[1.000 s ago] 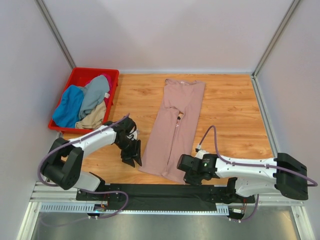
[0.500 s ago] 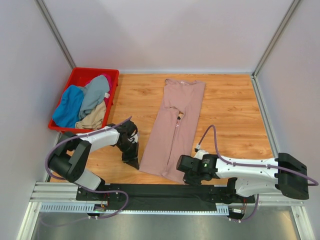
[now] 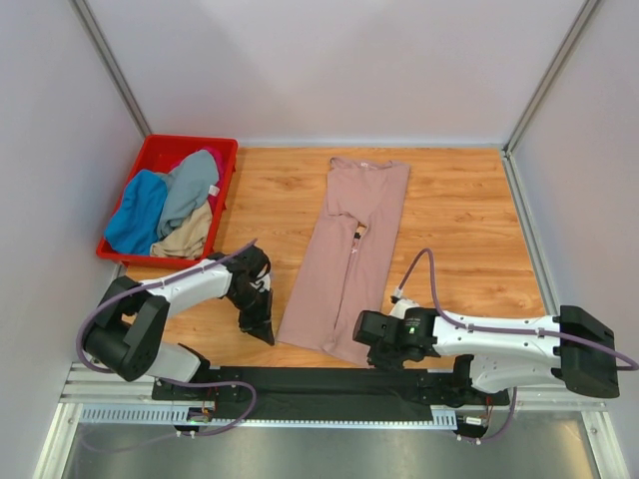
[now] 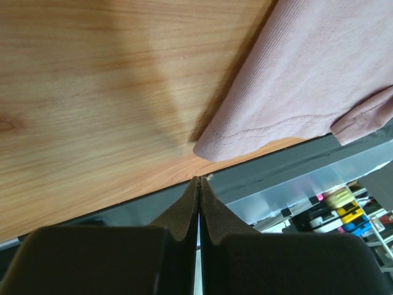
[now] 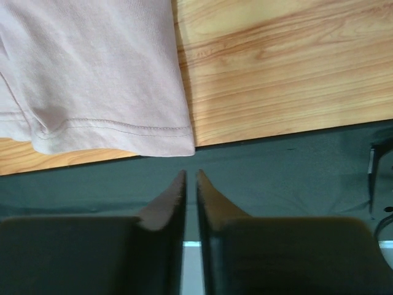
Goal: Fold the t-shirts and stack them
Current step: Fold the tshirt
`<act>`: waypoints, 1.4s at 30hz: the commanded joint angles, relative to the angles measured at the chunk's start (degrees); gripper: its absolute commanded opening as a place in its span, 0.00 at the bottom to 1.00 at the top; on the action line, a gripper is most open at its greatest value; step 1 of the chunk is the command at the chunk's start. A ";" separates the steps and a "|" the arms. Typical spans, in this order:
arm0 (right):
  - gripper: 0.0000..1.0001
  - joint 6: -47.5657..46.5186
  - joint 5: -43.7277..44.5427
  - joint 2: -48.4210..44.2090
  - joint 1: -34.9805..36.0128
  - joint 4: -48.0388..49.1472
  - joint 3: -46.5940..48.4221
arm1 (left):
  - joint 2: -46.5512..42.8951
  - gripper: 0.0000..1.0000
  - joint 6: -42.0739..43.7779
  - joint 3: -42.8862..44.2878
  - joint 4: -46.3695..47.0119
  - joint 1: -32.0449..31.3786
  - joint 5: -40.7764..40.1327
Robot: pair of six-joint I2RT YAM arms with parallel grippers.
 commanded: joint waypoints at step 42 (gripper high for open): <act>0.00 1.82 4.97 2.19 0.40 -3.01 5.34 | 1.15 0.00 -1.72 6.60 -3.70 -0.37 3.53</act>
